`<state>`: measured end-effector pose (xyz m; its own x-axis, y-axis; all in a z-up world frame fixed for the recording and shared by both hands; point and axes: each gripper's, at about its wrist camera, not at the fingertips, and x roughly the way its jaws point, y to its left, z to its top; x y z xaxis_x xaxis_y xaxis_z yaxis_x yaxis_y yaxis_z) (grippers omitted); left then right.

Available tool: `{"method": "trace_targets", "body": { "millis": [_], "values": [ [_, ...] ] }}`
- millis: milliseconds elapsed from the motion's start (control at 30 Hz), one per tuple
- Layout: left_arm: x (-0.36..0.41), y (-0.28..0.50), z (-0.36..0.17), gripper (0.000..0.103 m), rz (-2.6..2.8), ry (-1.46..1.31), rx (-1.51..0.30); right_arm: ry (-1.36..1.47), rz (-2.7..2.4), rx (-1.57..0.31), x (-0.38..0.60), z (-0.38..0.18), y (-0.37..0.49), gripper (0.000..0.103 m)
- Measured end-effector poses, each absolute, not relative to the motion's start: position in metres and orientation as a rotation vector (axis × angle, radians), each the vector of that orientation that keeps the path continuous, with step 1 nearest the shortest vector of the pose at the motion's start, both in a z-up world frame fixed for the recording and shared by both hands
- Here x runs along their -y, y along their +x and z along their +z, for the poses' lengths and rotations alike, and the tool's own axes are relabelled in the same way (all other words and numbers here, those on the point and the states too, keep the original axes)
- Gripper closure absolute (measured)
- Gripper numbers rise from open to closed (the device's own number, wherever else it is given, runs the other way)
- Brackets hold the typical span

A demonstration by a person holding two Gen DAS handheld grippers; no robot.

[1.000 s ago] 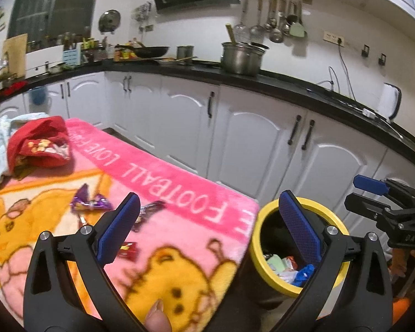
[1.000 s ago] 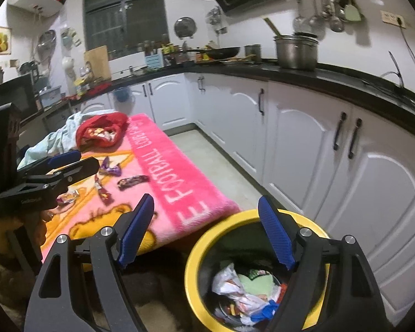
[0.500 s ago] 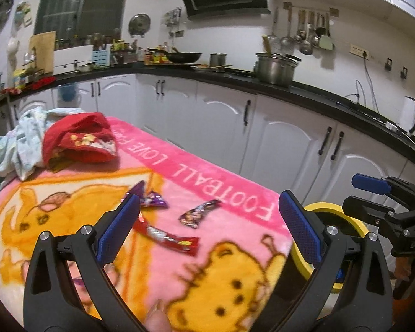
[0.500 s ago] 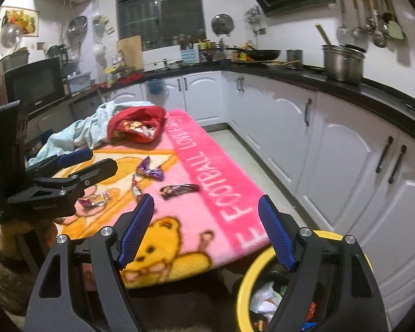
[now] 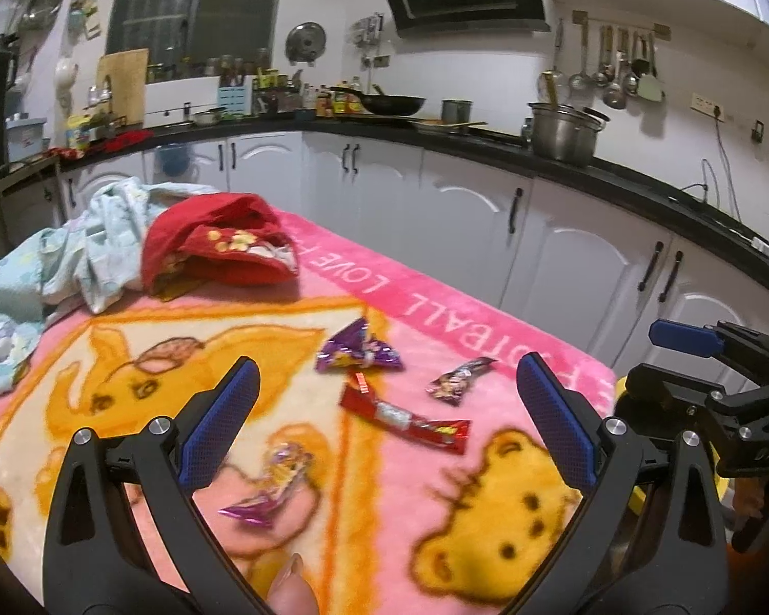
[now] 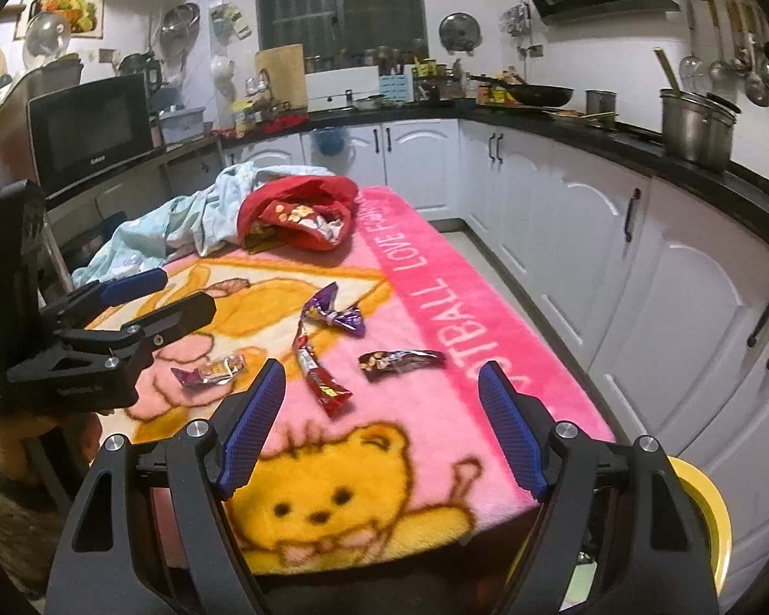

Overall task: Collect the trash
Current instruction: 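Move both open tools back toward the candy wrappers on the blanket, then grasp purple candy wrapper with left tool while right tool grasps red candy stick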

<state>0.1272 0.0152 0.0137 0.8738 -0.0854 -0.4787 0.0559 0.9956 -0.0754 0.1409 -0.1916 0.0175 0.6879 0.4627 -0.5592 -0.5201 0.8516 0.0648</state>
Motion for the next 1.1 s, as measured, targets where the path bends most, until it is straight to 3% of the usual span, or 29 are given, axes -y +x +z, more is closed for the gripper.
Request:
{"method": "trace_targets", "body": {
  "millis": [400,567,900,1100],
  "values": [
    [-0.063,0.128,-0.012,0.011,0.016,-0.086,-0.57,-0.183,0.608,-0.666,0.147,-0.016,0.17,0.029],
    [-0.078,0.129,-0.028,0.011,0.035,-0.086,-0.625,-0.215,0.641,-0.716,0.132,-0.035,0.186,0.04],
    [-0.094,0.142,-0.064,0.011,-0.018,-0.128,-0.769,-0.258,0.691,-0.778,0.106,-0.056,0.205,0.05],
    [-0.093,0.147,-0.073,0.024,-0.048,-0.124,-0.811,-0.278,0.715,-0.809,0.091,-0.065,0.217,0.055]
  ]
}}
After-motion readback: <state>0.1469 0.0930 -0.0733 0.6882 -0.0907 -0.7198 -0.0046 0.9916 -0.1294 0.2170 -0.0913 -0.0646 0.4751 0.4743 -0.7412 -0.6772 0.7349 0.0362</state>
